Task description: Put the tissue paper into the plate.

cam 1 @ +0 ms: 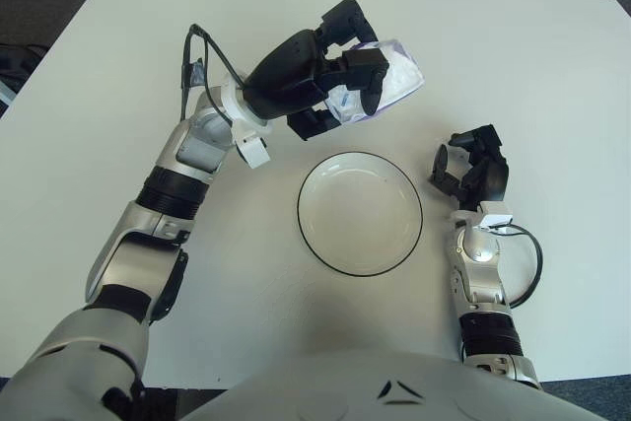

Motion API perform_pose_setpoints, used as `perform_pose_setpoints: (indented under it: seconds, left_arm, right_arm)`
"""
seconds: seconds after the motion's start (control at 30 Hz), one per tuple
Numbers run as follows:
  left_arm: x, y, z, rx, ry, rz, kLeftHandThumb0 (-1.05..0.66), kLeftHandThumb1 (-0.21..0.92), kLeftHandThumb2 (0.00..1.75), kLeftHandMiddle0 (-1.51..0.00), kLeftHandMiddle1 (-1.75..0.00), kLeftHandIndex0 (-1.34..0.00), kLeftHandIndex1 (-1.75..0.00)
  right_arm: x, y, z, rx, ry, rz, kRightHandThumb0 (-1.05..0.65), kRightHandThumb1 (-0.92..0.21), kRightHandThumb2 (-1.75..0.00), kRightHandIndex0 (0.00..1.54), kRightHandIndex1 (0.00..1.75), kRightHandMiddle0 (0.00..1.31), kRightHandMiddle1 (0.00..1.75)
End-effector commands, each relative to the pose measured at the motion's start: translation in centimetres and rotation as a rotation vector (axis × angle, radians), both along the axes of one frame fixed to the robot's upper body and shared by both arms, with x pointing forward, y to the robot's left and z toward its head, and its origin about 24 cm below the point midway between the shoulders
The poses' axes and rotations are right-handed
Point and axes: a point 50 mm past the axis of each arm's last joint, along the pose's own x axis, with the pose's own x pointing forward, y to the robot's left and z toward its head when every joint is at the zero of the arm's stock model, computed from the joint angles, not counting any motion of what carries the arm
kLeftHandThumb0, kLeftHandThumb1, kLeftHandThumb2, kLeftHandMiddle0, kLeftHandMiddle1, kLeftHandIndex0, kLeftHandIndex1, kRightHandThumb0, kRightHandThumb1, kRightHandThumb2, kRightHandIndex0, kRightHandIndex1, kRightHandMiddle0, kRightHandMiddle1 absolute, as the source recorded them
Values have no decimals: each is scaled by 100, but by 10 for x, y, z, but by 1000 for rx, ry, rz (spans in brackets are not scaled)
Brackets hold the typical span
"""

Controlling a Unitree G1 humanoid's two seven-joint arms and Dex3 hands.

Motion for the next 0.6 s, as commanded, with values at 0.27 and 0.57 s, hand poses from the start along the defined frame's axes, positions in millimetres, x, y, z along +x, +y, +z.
perform_pose_setpoints:
  seconds: [0.27,0.57]
  left_arm:
    - [3,-9,-5,9,81,-40,0,16,151,-62,-175,-60,-175]
    - [6,-12,-11,76,201,-79,0,14,153,-63,-175,-62,-175]
  right_arm:
    - [-32,4,-55,4,223,-25,-46,-37,-126,51,139,56,175]
    - [-32,5,-52,4,211,-23,-44,-44,-117,51,136,51,175]
